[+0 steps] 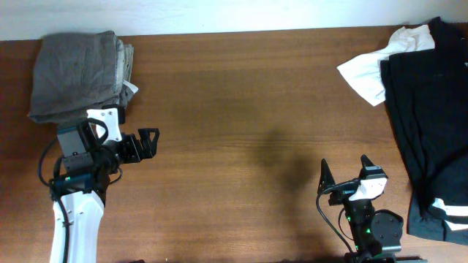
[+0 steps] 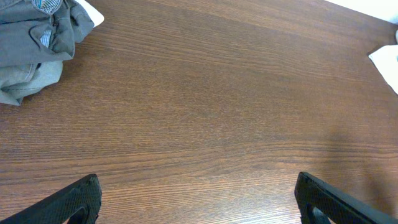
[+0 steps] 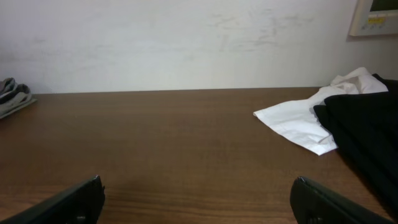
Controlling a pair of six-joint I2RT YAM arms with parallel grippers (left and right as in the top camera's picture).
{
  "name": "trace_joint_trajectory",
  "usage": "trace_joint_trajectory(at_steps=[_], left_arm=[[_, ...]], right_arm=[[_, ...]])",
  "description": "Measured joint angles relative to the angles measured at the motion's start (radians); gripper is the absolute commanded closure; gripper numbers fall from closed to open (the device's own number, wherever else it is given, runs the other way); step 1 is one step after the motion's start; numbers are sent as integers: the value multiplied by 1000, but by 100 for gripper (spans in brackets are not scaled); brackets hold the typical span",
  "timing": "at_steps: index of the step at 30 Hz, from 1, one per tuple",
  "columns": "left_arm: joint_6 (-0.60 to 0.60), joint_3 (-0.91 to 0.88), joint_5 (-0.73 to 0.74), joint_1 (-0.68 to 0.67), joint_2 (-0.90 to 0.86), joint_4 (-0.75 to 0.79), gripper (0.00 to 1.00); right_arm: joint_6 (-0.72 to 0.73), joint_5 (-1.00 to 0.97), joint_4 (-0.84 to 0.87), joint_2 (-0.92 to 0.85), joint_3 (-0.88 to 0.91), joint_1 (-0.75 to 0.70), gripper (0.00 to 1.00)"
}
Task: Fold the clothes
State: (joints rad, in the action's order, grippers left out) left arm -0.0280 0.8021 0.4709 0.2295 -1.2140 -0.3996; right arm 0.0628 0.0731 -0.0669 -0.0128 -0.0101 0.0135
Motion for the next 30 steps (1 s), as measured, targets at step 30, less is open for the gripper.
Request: trace_joint_trajectory(at_steps=[30], left_arm=[[-3, -743, -323, -279, 1083, 424, 1]], right_arm=[[0, 0, 0, 1, 0, 0, 1]])
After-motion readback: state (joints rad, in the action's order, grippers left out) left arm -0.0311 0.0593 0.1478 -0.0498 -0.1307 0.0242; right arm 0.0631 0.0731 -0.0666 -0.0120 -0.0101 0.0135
